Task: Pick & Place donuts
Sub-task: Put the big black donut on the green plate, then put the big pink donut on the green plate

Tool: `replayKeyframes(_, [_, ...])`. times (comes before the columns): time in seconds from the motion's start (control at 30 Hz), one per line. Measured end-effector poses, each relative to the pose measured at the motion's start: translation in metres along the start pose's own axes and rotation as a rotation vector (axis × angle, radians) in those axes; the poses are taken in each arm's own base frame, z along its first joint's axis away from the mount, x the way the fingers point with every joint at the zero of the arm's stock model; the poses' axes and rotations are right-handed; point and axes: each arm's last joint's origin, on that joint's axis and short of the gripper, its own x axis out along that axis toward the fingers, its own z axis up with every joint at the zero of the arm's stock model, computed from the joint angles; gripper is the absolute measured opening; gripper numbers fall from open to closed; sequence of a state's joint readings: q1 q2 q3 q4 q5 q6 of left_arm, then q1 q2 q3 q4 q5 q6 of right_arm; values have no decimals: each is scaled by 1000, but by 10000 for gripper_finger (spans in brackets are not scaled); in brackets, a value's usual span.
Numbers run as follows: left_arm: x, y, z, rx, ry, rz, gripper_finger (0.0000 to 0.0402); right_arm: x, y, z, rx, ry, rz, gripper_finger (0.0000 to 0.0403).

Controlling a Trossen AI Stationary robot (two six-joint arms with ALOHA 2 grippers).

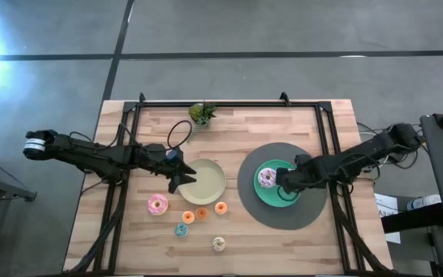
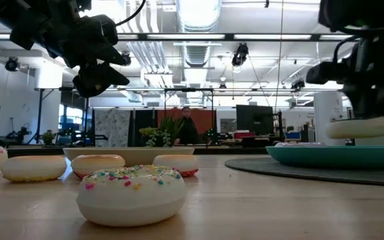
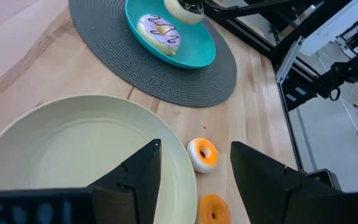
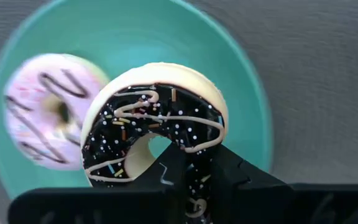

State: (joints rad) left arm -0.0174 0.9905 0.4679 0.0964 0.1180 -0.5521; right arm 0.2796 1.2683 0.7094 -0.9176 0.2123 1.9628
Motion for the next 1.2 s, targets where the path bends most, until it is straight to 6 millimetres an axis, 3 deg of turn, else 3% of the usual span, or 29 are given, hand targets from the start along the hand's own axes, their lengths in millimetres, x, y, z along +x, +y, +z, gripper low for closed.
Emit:
replayKeyframes(0.23, [0, 1, 1, -25, -20, 31, 167, 15, 1, 18, -27, -16, -33, 37])
replayKeyframes(0.4, [0, 1, 1, -36, -21, 33, 167, 17, 0, 20, -54, 2, -45, 68])
replayKeyframes(0.77, [0, 1, 1, -51, -22, 32, 167, 0, 12, 20, -199, 21, -24, 185])
replayKeyframes(1.0, [2, 1, 2, -98, -32, 25, 167, -2, 10, 20, -214, 12, -45, 203])
replayKeyframes(1.2, [3, 1, 2, -99, -32, 25, 167, -19, 23, 15, -318, -44, 40, 203])
